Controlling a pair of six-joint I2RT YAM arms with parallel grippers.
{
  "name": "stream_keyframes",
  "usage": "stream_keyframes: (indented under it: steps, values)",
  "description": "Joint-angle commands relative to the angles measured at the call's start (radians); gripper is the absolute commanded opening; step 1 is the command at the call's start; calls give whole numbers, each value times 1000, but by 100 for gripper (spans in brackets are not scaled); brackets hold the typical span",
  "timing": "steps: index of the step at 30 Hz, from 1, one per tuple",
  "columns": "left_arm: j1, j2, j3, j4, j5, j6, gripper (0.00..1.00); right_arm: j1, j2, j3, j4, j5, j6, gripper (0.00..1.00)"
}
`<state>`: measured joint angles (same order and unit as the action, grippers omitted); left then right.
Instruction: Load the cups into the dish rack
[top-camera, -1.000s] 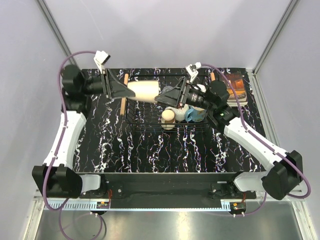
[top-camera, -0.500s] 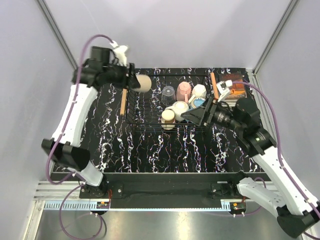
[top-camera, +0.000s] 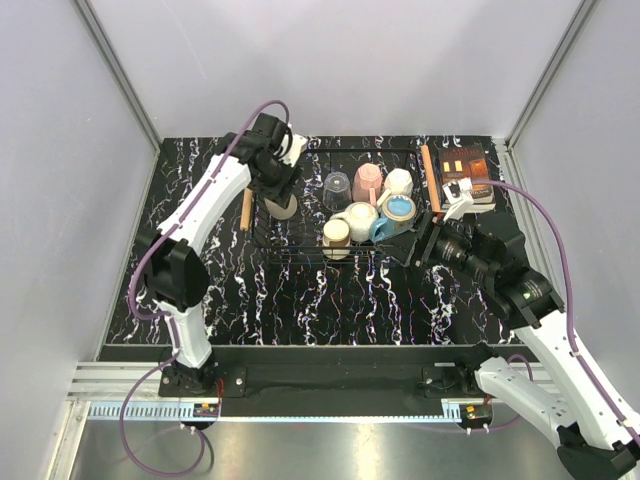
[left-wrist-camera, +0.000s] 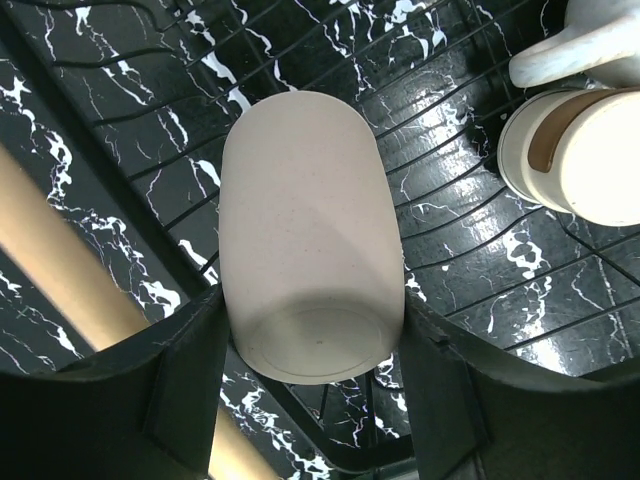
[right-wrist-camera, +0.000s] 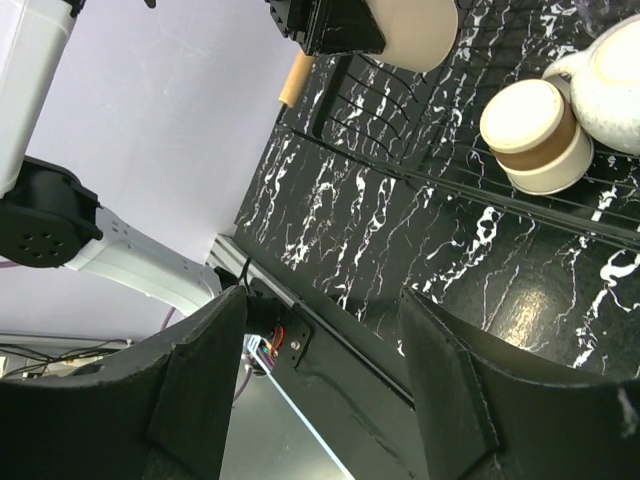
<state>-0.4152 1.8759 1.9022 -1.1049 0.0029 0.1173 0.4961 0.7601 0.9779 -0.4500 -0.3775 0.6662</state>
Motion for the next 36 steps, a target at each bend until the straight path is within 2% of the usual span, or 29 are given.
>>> stream_keyframes:
  steps: [1,21,22,23,25,26,29,36]
  values:
    - [-28,3,-31,59,-47,27,0,-1,-21,-2,-3,19,-30,69]
    - [-68,89,-140,125,-78,27,0,-1,-38,-1,-44,45,-25,69]
    - [-68,91,-138,123,-75,30,3,-1,-38,-2,-44,46,-25,69]
    - [-69,92,-137,122,-69,31,20,-1,-39,-2,-46,46,-19,69]
    - [-70,92,-137,122,-66,33,43,-1,-39,-4,-46,45,-16,69]
    - [-71,89,-137,125,-69,35,69,-1,-38,-7,-46,45,-14,69]
    - [-76,74,-129,123,-75,36,98,-1,-30,-11,-44,40,-7,69]
    - [-76,22,-94,120,-73,38,99,-1,-7,10,-44,28,-10,71]
